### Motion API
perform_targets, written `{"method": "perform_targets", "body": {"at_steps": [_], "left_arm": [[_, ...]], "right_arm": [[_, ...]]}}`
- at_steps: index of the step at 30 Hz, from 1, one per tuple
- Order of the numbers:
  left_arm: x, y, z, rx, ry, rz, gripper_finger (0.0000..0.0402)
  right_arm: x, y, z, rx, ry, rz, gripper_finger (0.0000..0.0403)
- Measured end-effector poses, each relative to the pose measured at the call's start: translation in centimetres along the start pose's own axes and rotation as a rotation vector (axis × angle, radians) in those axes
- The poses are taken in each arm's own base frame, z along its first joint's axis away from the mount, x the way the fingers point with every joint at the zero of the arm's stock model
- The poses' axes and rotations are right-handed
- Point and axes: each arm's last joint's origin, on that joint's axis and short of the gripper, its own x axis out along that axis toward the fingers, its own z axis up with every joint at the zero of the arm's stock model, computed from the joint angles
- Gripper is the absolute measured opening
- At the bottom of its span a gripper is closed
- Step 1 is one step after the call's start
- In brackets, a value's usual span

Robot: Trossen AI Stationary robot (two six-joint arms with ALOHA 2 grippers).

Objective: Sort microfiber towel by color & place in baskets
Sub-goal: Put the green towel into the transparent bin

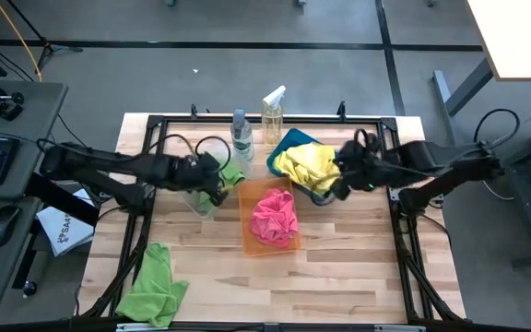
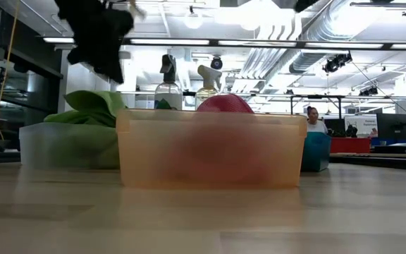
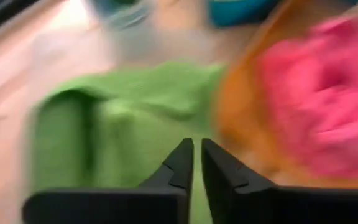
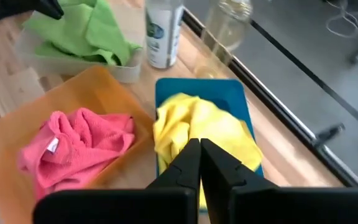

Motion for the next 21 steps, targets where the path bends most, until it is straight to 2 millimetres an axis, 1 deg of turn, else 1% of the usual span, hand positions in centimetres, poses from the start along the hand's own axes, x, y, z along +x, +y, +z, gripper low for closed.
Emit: {"method": "perform_targets", "body": {"at_steps": [1, 2, 5, 7, 9, 12, 14, 16, 18, 21], "left_arm": [[0.4, 0.7, 0.1, 0.021, 0.029, 0.042, 0.0013], [0.9, 1.2, 0.1, 0.042, 0.048, 0.062, 0.0012], [2.8, 2.7, -0.4, 0.064, 0.114, 0.052, 0.0005], [4.2, 3.5, -1.1, 0.046, 0.149, 0.024, 0.0002], [5.6, 4.5, -2.3, 0.024, 0.18, 0.045, 0.0002], [6.7, 5.8, -3.4, -0.043, 0.224, 0.092, 0.0001], [6.5, 6.0, -3.1, -0.081, 0.232, 0.069, 0.0001], [5.6, 5.8, -2.1, -0.082, 0.203, 0.019, 0.0001], [4.3, 5.3, -0.7, -0.065, 0.139, -0.03, 0.0001], [1.7, 4.7, 1.2, -0.056, 0.05, -0.118, 0.0]], "right_arm": [[-0.6, 0.0, -0.4, 0.023, -0.002, -0.009, 0.0009], [-1.1, -0.1, -0.9, 0.043, -0.006, -0.017, 0.001], [-2.3, 0.1, -2.1, 0.079, -0.007, -0.029, 0.0005], [-2.8, 0.4, -2.7, 0.091, -0.009, -0.032, 0.0002], [-3.2, 0.8, -3.2, 0.107, -0.016, -0.031, 0.0003], [-3.6, 1.4, -3.7, 0.116, -0.028, -0.013, 0.0003], [-3.8, 1.6, -3.8, 0.119, -0.042, -0.008, 0.0001], [-4.0, 1.7, -3.9, 0.123, -0.064, -0.012, 0.0001], [-4.0, 1.8, -3.9, 0.119, -0.083, -0.022, 0.0002], [-4.1, 1.8, -3.9, 0.117, -0.088, -0.024, 0.0002]]}}
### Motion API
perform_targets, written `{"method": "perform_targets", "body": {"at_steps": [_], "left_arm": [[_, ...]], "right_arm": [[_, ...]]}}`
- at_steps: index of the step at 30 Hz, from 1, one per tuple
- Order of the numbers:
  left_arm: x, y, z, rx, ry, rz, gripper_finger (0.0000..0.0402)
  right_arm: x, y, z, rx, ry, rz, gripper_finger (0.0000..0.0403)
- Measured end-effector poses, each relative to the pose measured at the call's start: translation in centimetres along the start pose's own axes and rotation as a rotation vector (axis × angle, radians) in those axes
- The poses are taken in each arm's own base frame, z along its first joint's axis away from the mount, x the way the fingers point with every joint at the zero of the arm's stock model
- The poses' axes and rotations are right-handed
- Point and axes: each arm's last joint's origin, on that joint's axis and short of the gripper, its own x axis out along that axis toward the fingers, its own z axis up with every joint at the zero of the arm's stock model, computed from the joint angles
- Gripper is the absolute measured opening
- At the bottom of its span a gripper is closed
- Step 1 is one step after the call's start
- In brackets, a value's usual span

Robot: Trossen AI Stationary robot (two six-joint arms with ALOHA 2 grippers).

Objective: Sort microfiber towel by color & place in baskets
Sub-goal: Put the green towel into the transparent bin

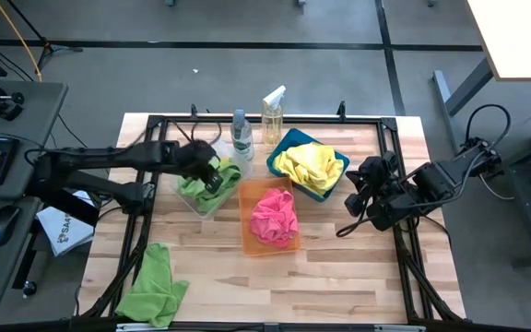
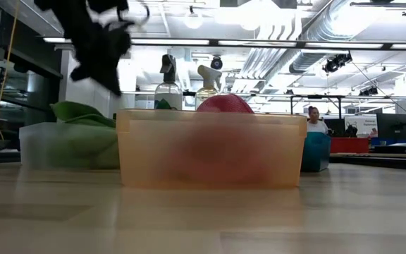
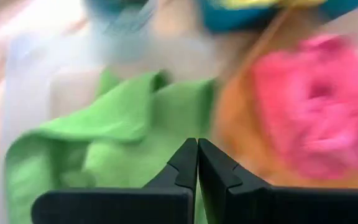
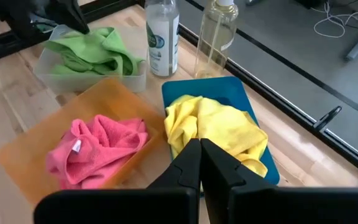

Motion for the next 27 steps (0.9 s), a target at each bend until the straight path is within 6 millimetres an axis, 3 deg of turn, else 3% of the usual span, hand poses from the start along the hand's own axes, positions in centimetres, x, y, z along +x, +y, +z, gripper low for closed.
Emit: {"method": "perform_targets", "body": {"at_steps": [5, 9, 14, 19, 22, 27], "left_arm": [[-3.5, -1.7, 0.7, 0.059, -0.014, -0.216, 0.0005], [-5.0, -3.7, -1.7, 0.06, 0.149, -0.359, 0.0024], [-6.8, -8.1, -6.9, 0.096, 0.367, -0.506, 0.0062], [-8.5, -12.5, -13.4, 0.131, 0.556, -0.586, 0.01], [-8.7, -14.1, -17.2, 0.135, 0.68, -0.56, 0.0123], [-7.8, -15.0, -22.4, 0.227, 0.925, -0.43, 0.0158]], "right_arm": [[0.0, 0.0, 0.0, -0.01, 0.001, 0.001, 0.0002], [0.0, 0.1, 0.1, -0.039, -0.004, 0.009, 0.0002], [0.0, 0.1, 0.1, -0.051, -0.004, 0.009, 0.0002], [0.0, 0.1, 0.1, -0.051, -0.005, 0.008, 0.0002], [0.1, 0.0, 0.2, -0.049, -0.025, -0.007, 0.0003], [0.3, -0.1, 0.4, -0.04, -0.055, -0.037, 0.0017]]}}
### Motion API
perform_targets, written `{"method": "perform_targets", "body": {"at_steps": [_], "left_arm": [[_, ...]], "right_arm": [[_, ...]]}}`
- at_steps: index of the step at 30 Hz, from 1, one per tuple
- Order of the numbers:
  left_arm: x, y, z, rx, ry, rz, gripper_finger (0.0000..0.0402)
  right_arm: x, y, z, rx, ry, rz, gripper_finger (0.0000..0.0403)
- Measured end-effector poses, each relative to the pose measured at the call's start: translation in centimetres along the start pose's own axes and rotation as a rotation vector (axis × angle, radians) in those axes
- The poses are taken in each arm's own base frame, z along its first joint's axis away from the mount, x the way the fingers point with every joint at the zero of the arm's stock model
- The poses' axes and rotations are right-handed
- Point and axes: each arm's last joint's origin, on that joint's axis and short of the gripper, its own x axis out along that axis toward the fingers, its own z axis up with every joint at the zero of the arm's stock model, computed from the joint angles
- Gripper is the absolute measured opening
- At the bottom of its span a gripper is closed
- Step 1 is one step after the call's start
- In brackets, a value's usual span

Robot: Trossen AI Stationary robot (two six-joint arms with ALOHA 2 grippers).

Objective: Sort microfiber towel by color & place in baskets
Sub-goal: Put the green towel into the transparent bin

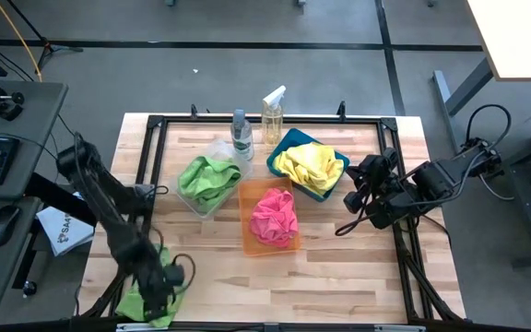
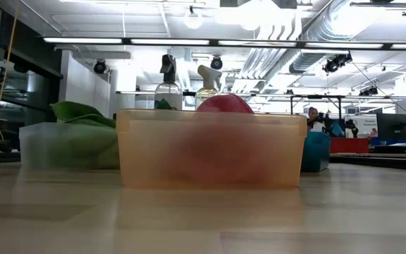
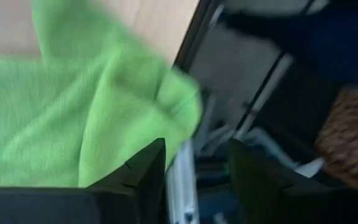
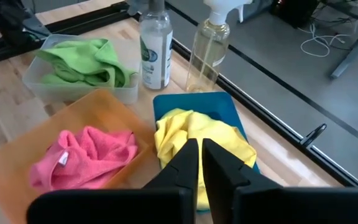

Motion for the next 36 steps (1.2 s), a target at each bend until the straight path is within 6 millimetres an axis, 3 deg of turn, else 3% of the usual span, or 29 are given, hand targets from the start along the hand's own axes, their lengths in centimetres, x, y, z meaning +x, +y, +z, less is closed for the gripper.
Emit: {"method": "perform_targets", "body": {"at_steps": [5, 10, 19, 22, 25, 27, 31, 36], "left_arm": [[3.6, 1.1, -0.9, -0.019, 0.099, 0.186, 0.0184], [5.5, 2.9, -0.6, -0.059, 0.082, 0.402, 0.0191], [9.1, 3.5, 0.5, -0.03, 0.107, 0.443, 0.0186], [9.6, 3.9, 0.9, -0.021, 0.133, 0.47, 0.0157], [9.5, 4.1, 1.8, 0.002, 0.137, 0.471, 0.0076], [8.9, 4.0, 2.7, 0.017, 0.082, 0.458, 0.0023], [5.4, 3.9, 5.4, 0.032, -0.24, 0.461, 0.0012], [-4.4, 2.8, 6.3, 0.046, -0.609, 0.428, 0.0004]], "right_arm": [[0.2, -0.1, 0.1, 0.006, 0.004, -0.007, 0.0045], [0.2, -0.1, 0.1, 0.008, 0.009, -0.004, 0.0069], [0.2, 0.0, 0.0, 0.031, 0.044, 0.017, 0.0076], [0.2, 0.0, -0.1, 0.032, 0.059, 0.027, 0.0076], [0.2, 0.1, -0.1, 0.032, 0.061, 0.028, 0.0076], [0.2, 0.1, -0.1, 0.032, 0.06, 0.028, 0.0076], [0.2, 0.1, -0.1, 0.033, 0.059, 0.028, 0.0076], [0.2, 0.1, -0.1, 0.069, 0.06, 0.026, 0.0076]]}}
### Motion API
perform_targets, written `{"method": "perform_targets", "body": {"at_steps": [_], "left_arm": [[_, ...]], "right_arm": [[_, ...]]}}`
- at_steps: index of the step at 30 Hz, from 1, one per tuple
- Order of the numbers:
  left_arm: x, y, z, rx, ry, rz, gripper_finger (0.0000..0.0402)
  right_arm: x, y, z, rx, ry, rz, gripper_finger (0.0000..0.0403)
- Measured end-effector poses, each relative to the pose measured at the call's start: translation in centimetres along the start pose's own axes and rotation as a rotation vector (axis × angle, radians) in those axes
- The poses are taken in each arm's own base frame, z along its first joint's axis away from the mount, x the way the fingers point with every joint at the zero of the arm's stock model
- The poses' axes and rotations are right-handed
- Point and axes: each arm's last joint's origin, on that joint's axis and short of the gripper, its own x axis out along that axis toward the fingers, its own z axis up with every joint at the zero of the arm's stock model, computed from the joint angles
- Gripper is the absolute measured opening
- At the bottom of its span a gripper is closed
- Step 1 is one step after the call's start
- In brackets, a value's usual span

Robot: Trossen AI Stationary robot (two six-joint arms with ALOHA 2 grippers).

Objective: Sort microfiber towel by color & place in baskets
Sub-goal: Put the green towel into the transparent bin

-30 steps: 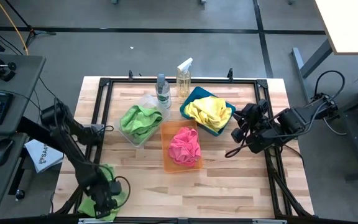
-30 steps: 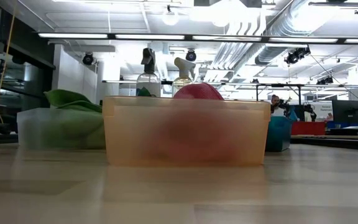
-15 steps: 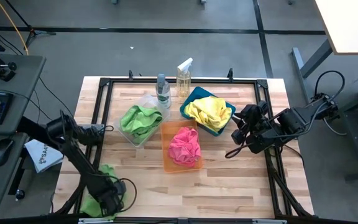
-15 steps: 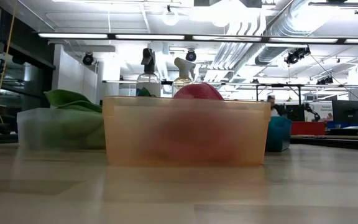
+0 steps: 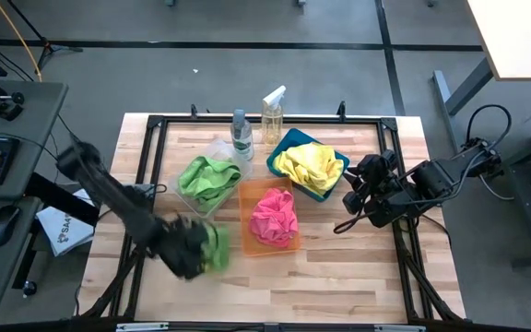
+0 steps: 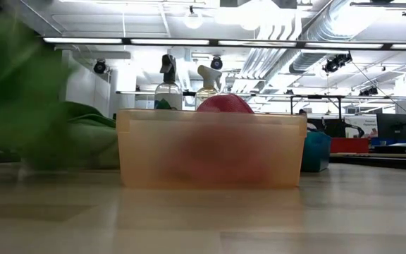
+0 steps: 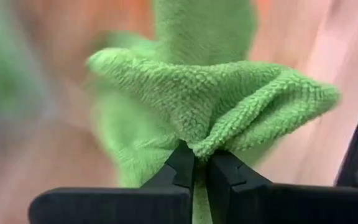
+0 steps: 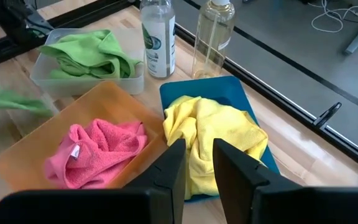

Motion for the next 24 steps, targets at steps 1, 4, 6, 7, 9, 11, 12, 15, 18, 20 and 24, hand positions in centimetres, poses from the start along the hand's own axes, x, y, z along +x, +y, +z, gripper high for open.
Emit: {"method": "perform_targets", "body": {"at_steps": [1, 4, 6, 7, 9, 11, 12, 15, 18, 20, 24], "left_arm": [[-1.6, 0.8, 1.1, -0.001, -0.083, -0.001, 0.0003], [-7.0, 2.9, 4.2, -0.014, -0.404, -0.019, 0.0002], [-9.9, 4.9, 5.6, -0.033, -0.587, 0.045, 0.0001], [-10.8, 5.9, 6.1, -0.03, -0.653, 0.096, 0.0001], [-12.0, 7.9, 6.8, -0.019, -0.742, 0.213, 0.0001], [-12.4, 9.6, 7.3, -0.007, -0.796, 0.349, 0.0001], [-12.4, 10.3, 7.4, -0.019, -0.826, 0.4, 0.0001], [-11.5, 11.6, 7.4, -0.055, -0.885, 0.443, 0.0001], [-8.6, 12.1, 7.0, -0.061, -0.911, 0.336, 0.0001], [-6.1, 12.4, 6.3, -0.073, -0.943, 0.258, 0.0], [-2.9, 13.5, 5.3, -0.19, -1.091, 0.13, 0.0]], "right_arm": [[0.0, 0.0, 0.0, 0.0, 0.0, 0.0, 0.0076], [0.0, 0.0, 0.0, 0.0, -0.001, -0.001, 0.0076], [0.0, 0.0, 0.0, 0.001, -0.01, -0.006, 0.0076], [0.0, 0.0, 0.0, 0.003, -0.016, -0.009, 0.0076], [0.0, 0.0, 0.1, 0.022, -0.026, -0.014, 0.0076], [0.0, -0.1, 0.1, 0.044, -0.042, -0.022, 0.0076], [0.0, -0.1, 0.1, 0.049, -0.049, -0.025, 0.0076], [0.0, -0.1, 0.2, 0.048, -0.053, -0.028, 0.0076], [0.0, -0.1, 0.2, 0.049, -0.067, -0.035, 0.0076], [0.0, -0.1, 0.2, 0.05, -0.069, -0.036, 0.0076], [0.0, -0.1, 0.2, 0.071, -0.069, -0.036, 0.0076]]}}
